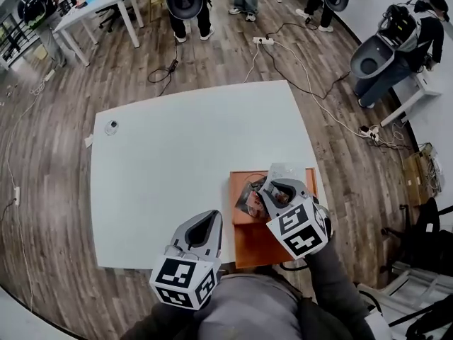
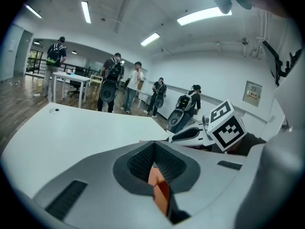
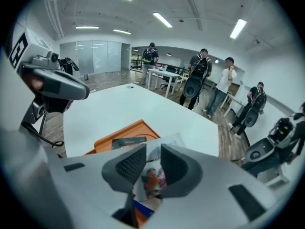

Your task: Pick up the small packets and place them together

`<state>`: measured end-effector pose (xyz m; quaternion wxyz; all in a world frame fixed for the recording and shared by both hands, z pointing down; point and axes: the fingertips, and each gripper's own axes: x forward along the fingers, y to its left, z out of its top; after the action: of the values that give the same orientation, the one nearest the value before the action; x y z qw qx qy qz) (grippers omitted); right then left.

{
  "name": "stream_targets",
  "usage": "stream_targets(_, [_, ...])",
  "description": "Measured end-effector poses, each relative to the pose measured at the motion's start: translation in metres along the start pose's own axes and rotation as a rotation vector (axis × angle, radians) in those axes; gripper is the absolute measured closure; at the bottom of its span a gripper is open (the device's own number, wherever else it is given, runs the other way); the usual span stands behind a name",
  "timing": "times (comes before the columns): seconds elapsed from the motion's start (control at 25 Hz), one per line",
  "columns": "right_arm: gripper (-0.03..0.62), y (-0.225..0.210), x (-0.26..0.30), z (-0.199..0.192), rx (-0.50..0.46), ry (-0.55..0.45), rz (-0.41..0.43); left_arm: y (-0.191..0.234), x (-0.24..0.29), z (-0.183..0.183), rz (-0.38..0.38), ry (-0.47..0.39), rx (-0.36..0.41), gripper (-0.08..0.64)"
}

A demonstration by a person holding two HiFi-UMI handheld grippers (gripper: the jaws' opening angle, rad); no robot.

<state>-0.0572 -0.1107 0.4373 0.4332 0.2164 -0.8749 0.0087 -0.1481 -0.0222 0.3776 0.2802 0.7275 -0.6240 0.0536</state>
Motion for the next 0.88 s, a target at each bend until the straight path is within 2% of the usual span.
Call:
stream_targets(0.2, [0.469,0.008,-0.001,0.001,0.012,0.006,0.034,0.007,-0.008,0.000,0.022,-0.004,-0.015,0.563])
stream_targets(0.52, [0.400,0.015,-0.017,0.008,0.085,-0.087,0.091,-0.006,-0.013,-0.003,0.009,-0.004,0.000,0.563])
stream_targets(0.76, [0.397,0.008,-0.037,0.006,0.130,-0.135,0.042,-0.019,-0.016,-0.003,-0.011,-0.004,0.026,0.563])
stream_targets(0.88, [0.397,0.000,-0.061,0.007,0.205,-0.209,0.028,-0.027,-0.018,0.000,-0.024,-0.005,0.042,0.563])
